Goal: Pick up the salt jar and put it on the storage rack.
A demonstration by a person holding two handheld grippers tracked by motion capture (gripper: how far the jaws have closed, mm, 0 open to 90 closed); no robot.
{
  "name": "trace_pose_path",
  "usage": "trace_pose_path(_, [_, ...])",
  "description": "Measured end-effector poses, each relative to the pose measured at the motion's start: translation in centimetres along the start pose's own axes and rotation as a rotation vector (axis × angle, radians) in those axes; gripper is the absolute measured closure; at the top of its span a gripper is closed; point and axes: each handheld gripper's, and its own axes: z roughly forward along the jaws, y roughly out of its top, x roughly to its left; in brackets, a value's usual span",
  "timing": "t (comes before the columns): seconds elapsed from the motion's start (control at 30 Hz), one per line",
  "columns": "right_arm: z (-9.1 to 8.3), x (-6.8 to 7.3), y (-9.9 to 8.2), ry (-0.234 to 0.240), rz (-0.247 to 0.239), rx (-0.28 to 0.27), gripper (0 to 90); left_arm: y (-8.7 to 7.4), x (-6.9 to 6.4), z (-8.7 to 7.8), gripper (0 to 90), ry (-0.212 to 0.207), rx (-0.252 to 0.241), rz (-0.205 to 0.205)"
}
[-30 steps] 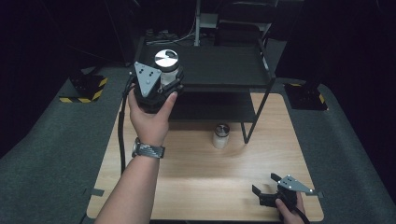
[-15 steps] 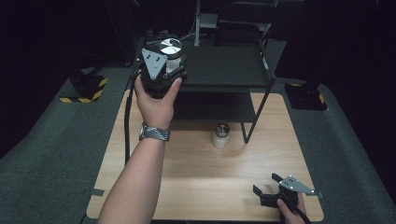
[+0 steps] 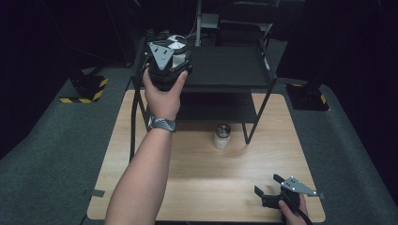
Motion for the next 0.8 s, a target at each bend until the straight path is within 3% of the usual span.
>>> trace_pose_path(0.1, [-0.04,-0.06,-0.04,0.003,0.002,-0.002,0.3,-0.01,-0.03,0.33,31.2,0.002,0.004,-0.013])
trace_pose_path(0.2, [-0.02,-0.06,-0.01,0.003,0.0,0.0,0.3,-0.21,-0.06,0.5,31.2,0.0,0.0,0.003])
trace_pose_path(0.8, [-0.03,-0.05,-0.02,0.003,0.0,-0.001,0.3,0.02,0.1,0.52,30.6,-0.003,0.007,0.005])
